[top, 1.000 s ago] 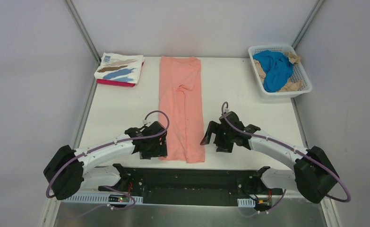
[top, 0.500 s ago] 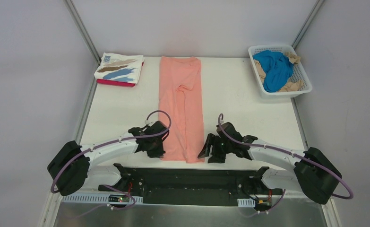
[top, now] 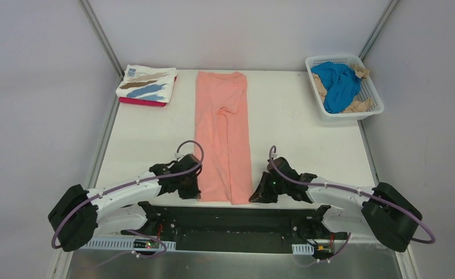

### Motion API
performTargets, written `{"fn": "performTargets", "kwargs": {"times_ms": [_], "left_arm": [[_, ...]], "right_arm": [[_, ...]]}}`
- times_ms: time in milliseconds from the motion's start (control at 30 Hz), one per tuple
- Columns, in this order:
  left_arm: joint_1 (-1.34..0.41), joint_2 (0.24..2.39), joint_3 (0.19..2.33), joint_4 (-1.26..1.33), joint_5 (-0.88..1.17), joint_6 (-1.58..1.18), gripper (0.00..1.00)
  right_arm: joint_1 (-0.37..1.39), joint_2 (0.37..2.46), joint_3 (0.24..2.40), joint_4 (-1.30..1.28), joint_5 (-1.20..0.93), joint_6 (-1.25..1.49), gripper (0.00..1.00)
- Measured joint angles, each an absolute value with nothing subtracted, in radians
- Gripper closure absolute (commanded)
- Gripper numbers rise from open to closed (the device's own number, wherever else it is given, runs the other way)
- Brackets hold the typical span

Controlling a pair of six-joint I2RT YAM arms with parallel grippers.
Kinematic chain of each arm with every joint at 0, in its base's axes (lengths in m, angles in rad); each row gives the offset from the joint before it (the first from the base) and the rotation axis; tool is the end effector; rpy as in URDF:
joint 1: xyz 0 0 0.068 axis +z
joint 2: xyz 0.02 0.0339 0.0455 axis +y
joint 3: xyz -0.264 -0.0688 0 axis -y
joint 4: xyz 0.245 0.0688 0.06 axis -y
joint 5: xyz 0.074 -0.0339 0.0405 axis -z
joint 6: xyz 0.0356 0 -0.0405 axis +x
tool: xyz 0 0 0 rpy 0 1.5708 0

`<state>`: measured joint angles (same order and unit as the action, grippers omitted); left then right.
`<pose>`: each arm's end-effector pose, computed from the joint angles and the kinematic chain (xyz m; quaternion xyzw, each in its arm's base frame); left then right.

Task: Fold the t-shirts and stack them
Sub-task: Grab the bottom of the folded rectangular tshirt with both arms, then fold the folded rectangular tshirt in 1/3 of the way

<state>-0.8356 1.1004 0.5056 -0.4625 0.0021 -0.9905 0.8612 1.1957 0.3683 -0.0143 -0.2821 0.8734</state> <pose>0.1279 -0.1415 0.1658 -0.0746 0.9643 -0.2016 0.1544 0.1263 0.1622 0.1387 -0.0445 0.9253 0.3541 0.1282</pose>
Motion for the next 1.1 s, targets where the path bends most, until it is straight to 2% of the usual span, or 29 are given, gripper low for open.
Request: {"fn": "performTargets", "kwargs": {"times_ms": [267,467,800,1100], "left_arm": [[-0.878,0.827,0.419,-0.498,0.107,-1.012,1.0],[-0.878,0.769,0.429,-0.5,0.097,-1.003,1.0],[-0.853,0.919,0.663,-0.492,-0.165,-0.91,1.0],[-0.633,1.133,0.797,-0.428,-0.212,-0.814,1.0]], "right_arm": [[0.919,0.921,0.297,-0.07,-0.318,0.899,1.0],[0.919,0.816,0.309,-0.081,-0.281,0.878,1.0],[0.852,0.976,0.521,-0.082,-0.149,0.727,1.0],[0.698,1.227,0.698,0.031,-0.142,0.657,1.0]]}}
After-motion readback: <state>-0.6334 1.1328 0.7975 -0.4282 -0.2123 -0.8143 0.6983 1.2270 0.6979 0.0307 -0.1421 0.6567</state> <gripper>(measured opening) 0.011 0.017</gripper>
